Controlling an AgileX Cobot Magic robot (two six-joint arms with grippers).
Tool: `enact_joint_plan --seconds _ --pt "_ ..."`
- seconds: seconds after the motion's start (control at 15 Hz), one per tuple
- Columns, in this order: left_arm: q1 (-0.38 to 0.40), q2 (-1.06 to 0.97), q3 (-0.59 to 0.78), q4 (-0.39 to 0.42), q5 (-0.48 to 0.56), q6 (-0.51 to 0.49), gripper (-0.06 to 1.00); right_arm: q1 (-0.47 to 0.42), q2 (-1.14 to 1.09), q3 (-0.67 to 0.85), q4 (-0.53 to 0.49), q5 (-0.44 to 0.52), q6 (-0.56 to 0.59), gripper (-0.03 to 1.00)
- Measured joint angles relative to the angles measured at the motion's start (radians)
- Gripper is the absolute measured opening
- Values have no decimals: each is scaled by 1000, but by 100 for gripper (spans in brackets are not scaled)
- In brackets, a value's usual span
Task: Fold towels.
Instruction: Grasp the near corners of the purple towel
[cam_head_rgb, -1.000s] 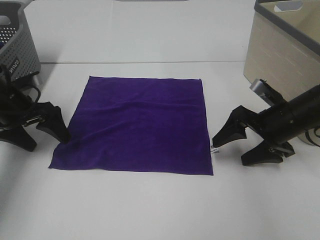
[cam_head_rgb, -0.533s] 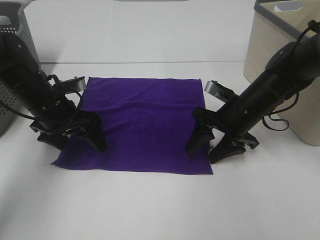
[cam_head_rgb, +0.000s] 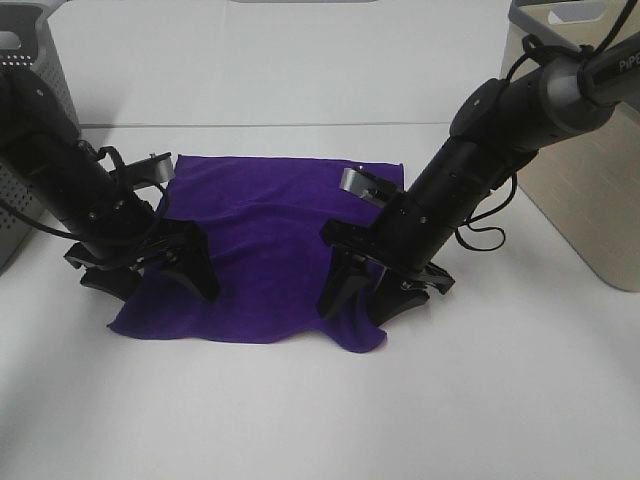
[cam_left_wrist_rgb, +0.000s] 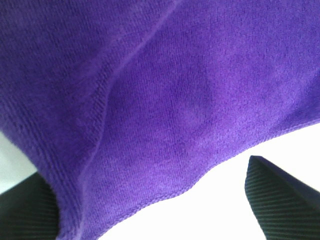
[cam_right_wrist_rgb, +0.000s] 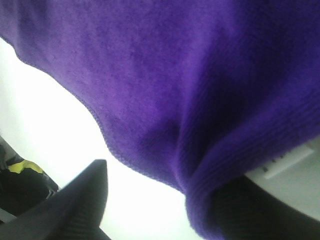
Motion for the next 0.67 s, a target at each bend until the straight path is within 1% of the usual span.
enact_joint_plan --seconds 0.13,0.27,0.4,0.47,0.53,0.6,0.67 --pt "0 0 0 0 1 0 85 4 5 -6 -2 -1 4 56" --pt "0 0 0 -1 2 0 85 8 12 -6 -9 -23 23 37" --pt "0 0 0 -1 3 0 85 9 14 -6 -33 -41 26 12" --pt "0 0 0 -1 3 0 84 9 14 -6 -38 -42 26 4" --pt "0 1 0 -1 3 0 81 10 14 -6 -41 -42 26 3" --pt "0 2 0 0 2 0 73 10 14 -6 -41 -42 26 3" --pt "0 8 0 0 3 -3 61 10 14 -6 -41 -42 26 3"
